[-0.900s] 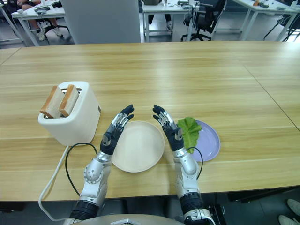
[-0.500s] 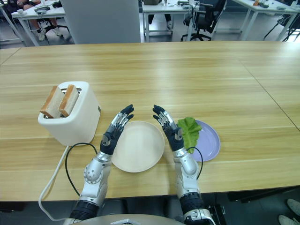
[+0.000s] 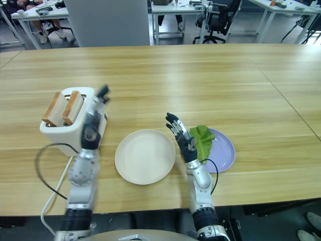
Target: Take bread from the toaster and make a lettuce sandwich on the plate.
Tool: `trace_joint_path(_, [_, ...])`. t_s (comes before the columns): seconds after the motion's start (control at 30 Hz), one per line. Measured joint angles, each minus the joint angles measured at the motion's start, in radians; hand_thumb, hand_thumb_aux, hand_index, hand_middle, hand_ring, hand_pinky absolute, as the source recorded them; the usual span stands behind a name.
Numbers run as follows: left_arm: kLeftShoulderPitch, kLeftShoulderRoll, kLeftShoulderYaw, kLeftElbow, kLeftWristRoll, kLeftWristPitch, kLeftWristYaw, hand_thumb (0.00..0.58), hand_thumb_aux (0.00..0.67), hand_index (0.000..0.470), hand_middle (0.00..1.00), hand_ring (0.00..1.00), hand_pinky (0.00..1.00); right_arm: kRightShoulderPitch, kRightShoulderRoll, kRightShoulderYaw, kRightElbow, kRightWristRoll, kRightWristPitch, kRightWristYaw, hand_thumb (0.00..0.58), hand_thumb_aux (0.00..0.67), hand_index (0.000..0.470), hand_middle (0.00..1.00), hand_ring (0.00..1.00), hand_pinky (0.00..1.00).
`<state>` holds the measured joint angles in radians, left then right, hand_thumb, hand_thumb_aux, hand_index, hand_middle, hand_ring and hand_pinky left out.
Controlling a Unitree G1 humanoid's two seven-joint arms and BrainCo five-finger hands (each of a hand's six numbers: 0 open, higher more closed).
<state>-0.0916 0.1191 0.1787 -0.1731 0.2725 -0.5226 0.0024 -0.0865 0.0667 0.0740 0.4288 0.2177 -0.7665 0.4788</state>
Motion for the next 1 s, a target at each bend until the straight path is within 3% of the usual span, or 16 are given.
trace_joint_path(0.23, [-0.083,0.342,0.201,-0.067,0.514,0.377,0.150,0.000,0.000,0.000,0.00,0.00,0.00,0.001,-0.001,-0.001,-0.031,-0.050,-0.024,-0.077,0.000,0.000,0.000,0.00,0.00,0.00])
trace_joint_path(0.33, [-0.108,0.455,0.196,0.035,0.678,0.548,0.166,0.000,0.000,0.000,0.00,0.00,0.00,0.001,-0.002,0.002,-0.047,-0.070,-0.032,-0.096,0.000,0.000,0.000,0.00,0.00,0.00])
trace_joint_path(0.53, [-0.124,0.571,0.104,0.216,0.830,0.761,0.100,0.000,0.000,0.000,0.00,0.00,0.00,-0.006,-0.014,0.001,-0.047,-0.083,-0.033,-0.115,0.000,0.000,0.000,0.00,0.00,0.00])
trace_joint_path(1.0, [-0.161,0.611,-0.095,0.384,0.748,0.829,0.015,0.000,0.000,0.000,0.00,0.00,0.00,-0.009,-0.114,-0.032,-0.173,-0.111,-0.028,-0.163,0.000,0.000,0.000,0.00,0.00,0.00])
